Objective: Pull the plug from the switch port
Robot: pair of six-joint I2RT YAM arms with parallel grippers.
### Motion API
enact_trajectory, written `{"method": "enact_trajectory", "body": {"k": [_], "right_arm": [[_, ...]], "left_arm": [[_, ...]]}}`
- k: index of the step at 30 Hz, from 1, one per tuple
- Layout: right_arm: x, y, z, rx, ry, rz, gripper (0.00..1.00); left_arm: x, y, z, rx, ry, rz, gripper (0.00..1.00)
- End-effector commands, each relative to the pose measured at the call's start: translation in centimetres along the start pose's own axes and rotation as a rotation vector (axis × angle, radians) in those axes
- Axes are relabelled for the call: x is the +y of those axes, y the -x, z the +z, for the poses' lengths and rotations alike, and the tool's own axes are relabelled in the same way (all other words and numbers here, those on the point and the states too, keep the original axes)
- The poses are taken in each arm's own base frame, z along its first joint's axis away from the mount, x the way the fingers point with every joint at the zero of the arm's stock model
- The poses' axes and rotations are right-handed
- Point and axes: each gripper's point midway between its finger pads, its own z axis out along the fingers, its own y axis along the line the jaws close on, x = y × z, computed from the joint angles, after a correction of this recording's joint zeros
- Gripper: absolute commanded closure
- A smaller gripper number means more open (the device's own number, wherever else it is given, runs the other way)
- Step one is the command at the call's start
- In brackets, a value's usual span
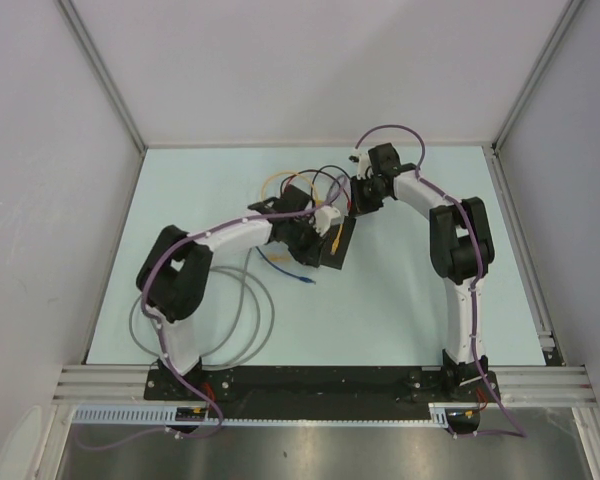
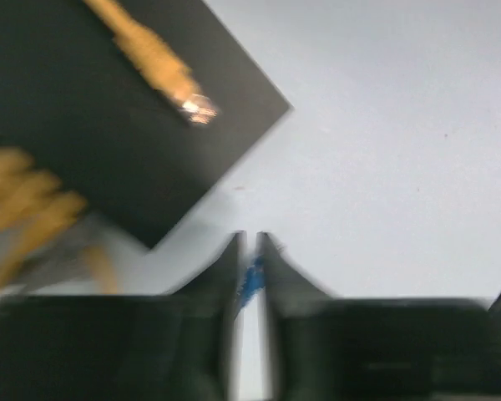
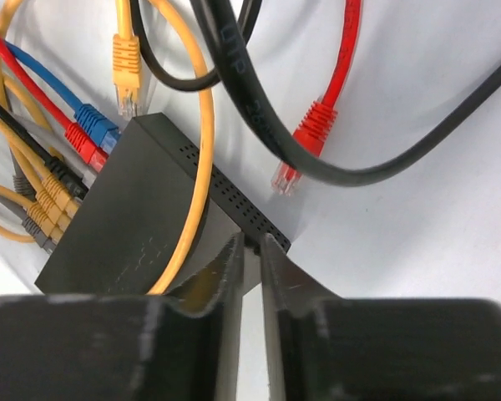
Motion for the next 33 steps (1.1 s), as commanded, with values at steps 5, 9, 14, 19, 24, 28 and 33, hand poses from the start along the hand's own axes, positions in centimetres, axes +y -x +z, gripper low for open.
{"method": "enact_trajectory", "body": {"k": [5,9,14,19,24,28,33], "right_arm": [[1.2,-0.4,-2.5,0.117,0.011,-0.080,0.67],[0.6,-1.2,-2.0,0.133,0.048,-0.068,0.62],[1.4,-1.6,-1.5,0.146,0.061,-0.106,0.56],[0.6,-1.6,-1.9,0.137,0.052,-0.129,0.54],[-0.7,-1.8,-2.1,0.137,0.075,-0.079,0.54],[-0.3,-2.3,-1.8,0.156,0.106,-0.068,0.51],[0.0,-2.5,-1.9,0.162,0.139,-0.058,0.49]], "left_arm": [[9.9,10.5,-10.5,-0.310,0.183,-0.062,0.45],[13.3,12.8,-8.2,-0.285,0.158,-0.059,0.39],[16.5,16.2,-6.1,-0.320,0.116,-0.058,0.43],[14.6,15.1,-4.4,-0.305,-0.029,-0.050,0.50],[14.2,12.3,-2.7,-0.243,-0.062,-0.099,0.48],[15.4,11.4,-1.4,-0.215,-0.021,-0.118,0.41],[15.9,9.7,0.4,-0.169,-0.036,-0.149,0.39]]}}
